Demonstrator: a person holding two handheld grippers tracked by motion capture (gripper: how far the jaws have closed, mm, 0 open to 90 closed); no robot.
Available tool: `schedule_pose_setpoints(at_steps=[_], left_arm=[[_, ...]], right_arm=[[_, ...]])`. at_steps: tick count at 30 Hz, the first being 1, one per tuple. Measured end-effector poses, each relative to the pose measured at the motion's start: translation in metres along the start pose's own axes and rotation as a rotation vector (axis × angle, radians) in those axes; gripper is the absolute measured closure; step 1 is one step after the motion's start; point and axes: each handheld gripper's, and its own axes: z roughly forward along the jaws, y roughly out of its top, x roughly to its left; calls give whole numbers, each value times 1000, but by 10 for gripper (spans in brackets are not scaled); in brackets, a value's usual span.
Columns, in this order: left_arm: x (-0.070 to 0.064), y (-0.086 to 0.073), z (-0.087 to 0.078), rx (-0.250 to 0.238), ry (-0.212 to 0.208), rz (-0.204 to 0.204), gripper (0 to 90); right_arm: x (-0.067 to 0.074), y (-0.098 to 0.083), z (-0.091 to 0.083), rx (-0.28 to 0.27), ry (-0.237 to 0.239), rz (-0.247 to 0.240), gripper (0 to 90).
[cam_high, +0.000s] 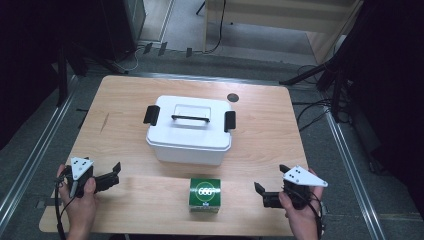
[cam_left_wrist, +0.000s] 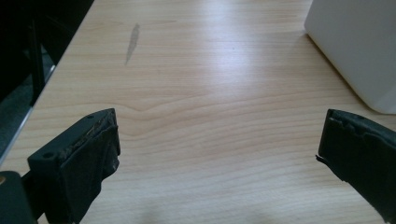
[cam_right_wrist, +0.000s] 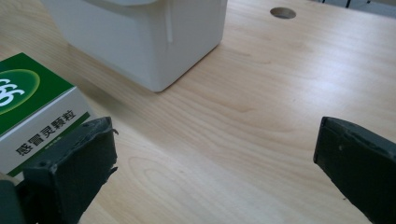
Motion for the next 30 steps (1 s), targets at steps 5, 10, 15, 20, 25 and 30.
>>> schedule_pose_setpoints(at_steps=[5, 10, 15, 20, 25, 30], left_arm=[[10, 0, 3, 4, 12, -18, 0], [20, -4, 5, 11, 34, -38, 0], [23, -6, 6, 15, 26, -52, 0], [23, -7, 8, 19, 23, -51, 0], [20, -8, 9, 23, 21, -34, 0], [17, -9, 10, 25, 17, -10, 0]], right_arm=[[-7, 21, 0, 43, 4, -62, 0], [-12, 49, 3, 92, 2, -144, 0], [-18, 64, 7, 111, 6, -158, 0], [-26, 81, 10, 130, 7, -178, 0], [-27, 97, 13, 152, 2, -215, 0], [-26, 112, 17, 191, 34, -265, 0]])
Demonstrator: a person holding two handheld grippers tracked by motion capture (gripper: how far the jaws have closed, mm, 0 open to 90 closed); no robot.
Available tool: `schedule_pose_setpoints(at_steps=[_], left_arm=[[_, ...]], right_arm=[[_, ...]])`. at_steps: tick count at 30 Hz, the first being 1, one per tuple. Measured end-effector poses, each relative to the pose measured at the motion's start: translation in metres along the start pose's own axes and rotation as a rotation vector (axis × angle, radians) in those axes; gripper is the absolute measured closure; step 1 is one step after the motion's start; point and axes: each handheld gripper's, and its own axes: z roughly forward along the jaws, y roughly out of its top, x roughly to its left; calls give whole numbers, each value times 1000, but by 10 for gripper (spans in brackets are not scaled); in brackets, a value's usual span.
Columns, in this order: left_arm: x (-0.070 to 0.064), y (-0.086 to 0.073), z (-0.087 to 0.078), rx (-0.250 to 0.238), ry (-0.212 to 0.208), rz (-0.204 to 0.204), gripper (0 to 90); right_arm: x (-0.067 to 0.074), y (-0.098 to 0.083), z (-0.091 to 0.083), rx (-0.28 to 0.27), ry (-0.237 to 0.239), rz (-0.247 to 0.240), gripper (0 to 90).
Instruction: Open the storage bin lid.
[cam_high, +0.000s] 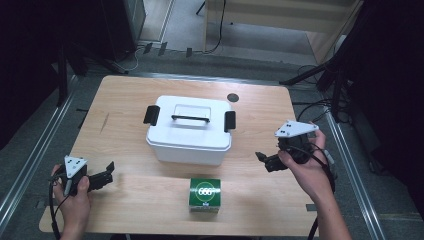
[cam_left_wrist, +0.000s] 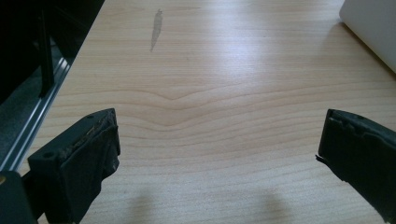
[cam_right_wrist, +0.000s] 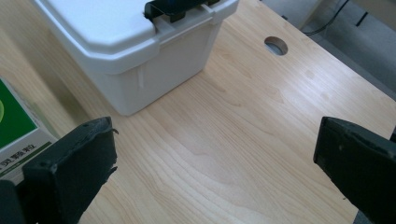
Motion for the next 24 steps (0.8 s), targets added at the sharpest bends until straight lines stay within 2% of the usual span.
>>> schedule_pose_setpoints(at_steps=[6, 9, 18, 22, 24], left_arm=[[-1, 0, 0, 0, 3, 5, 0], [-1, 0, 0, 1, 2, 7, 0], [-3, -1, 0, 6, 1, 18, 0], [-2, -1, 0, 7, -3, 20, 0], [-3, 0, 1, 9, -5, 21, 0]], right_arm=[[-4, 17, 9, 90, 64, -93, 15], [-7, 25, 13, 113, 110, -140, 31], [-9, 46, 28, 189, 196, -270, 58], [-9, 59, 32, 203, 249, -293, 70], [-8, 65, 35, 213, 266, -309, 109]])
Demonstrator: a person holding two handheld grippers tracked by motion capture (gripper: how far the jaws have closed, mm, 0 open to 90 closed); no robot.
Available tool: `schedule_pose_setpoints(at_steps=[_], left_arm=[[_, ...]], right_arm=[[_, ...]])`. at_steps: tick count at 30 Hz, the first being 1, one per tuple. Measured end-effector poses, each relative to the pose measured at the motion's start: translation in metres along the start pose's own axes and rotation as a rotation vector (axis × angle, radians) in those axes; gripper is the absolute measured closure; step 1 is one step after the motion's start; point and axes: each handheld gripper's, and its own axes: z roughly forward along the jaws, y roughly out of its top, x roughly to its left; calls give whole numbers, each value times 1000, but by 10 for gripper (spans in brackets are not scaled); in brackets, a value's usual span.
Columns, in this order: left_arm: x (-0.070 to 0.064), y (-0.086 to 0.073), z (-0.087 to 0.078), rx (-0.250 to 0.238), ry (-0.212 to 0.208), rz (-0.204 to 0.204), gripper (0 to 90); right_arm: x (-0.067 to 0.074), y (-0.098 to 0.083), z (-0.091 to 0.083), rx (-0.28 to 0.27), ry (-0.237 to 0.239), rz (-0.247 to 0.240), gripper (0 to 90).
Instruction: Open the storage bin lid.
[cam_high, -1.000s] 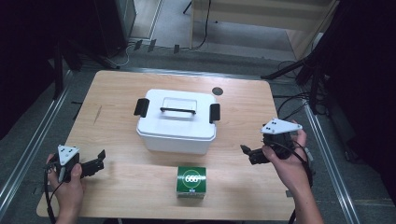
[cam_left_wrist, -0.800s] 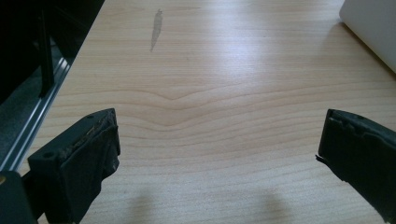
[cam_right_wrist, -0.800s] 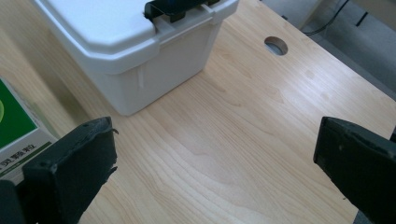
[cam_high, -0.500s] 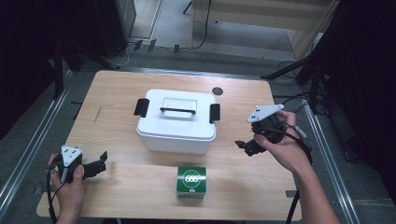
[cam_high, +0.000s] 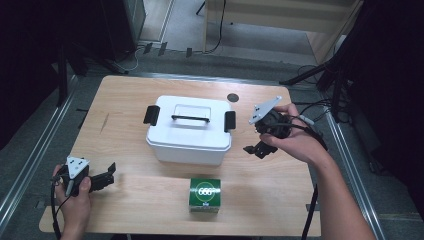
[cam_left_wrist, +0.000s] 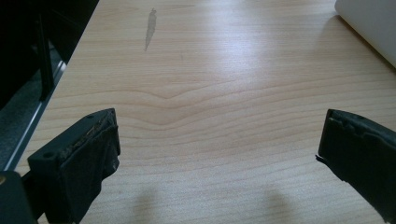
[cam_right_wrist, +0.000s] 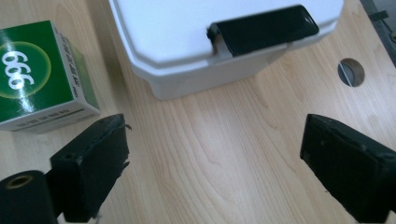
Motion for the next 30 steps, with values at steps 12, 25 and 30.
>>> schedule_pose_setpoints(at_steps=[12, 25, 30], left_arm=[[0, 0, 0, -1, -1, 0, 0], [0, 0, 0, 2, -2, 2, 0], [-1, 0, 1, 4, -3, 6, 0]], right_arm=[[-9, 45, 6, 4, 24, -61, 163], [-8, 86, 27, -3, 16, -135, 462], [-8, 96, 38, 14, 55, -161, 550]])
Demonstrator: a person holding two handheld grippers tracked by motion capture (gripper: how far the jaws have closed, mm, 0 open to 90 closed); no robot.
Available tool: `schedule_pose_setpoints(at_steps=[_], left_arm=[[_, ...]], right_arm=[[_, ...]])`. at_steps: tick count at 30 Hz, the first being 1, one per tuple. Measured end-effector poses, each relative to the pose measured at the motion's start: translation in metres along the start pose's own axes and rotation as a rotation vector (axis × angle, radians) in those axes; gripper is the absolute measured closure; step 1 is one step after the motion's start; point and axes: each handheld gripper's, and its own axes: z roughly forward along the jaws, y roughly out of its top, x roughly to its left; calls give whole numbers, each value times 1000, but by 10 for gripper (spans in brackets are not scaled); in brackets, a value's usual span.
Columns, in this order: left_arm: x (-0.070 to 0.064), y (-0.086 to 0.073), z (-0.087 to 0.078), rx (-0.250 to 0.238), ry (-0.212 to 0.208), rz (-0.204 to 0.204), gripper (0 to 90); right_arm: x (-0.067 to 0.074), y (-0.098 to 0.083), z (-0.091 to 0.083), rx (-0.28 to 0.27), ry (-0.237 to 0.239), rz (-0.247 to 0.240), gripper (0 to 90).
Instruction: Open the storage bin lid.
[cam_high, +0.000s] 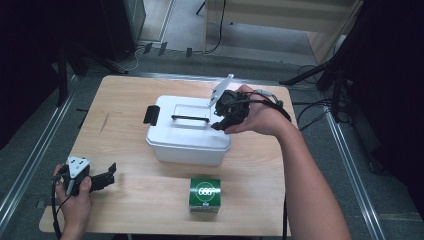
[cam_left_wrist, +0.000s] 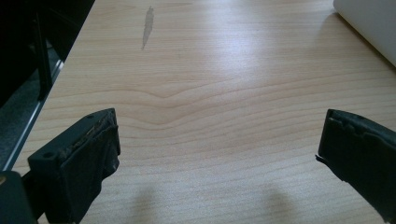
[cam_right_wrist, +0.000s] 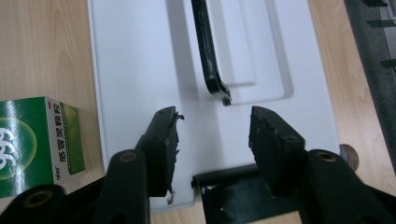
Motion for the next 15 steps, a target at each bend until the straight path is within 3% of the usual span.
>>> schedule_pose_setpoints(at_steps=[15], left_arm=[[-1, 0, 0, 4, -4, 5, 0]], right_arm=[[-5, 23, 22, 7, 36, -24, 691]])
